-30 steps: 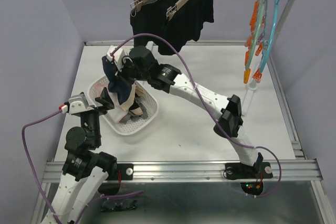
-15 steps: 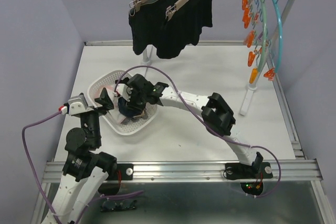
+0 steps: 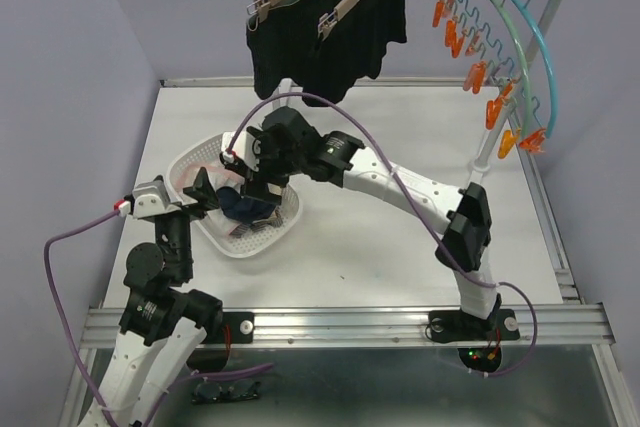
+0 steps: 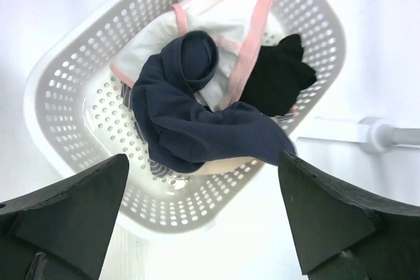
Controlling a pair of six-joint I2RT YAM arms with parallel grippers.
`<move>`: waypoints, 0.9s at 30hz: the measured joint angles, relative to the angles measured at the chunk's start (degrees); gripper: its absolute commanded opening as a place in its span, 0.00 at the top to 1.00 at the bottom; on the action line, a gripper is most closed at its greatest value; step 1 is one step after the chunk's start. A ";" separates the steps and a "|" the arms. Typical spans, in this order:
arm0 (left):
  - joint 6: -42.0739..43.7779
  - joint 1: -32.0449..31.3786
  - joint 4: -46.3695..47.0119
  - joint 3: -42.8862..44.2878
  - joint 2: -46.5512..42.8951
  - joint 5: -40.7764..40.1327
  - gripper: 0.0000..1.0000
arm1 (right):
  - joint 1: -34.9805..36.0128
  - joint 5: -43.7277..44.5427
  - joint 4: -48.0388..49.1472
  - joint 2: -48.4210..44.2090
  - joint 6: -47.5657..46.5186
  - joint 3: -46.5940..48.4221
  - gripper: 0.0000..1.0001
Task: Remove the underwear clipped to the hanger
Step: Place the underwear in the bin, then pick up the hanger from the clothesline.
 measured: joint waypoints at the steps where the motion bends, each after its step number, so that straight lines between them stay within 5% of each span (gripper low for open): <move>1: -0.09 0.00 0.04 0.00 0.09 0.57 0.01 | 0.00 -0.02 -0.59 -1.92 -0.98 -0.02 0.00; 15: -4.74 0.00 0.74 1.68 8.33 12.39 0.01 | -1.77 -1.73 -9.31 -17.22 -10.05 -11.37 0.00; 27: -10.32 0.00 1.38 22.40 27.91 30.84 0.01 | -20.04 -15.13 -12.41 -33.03 -8.90 -30.47 0.00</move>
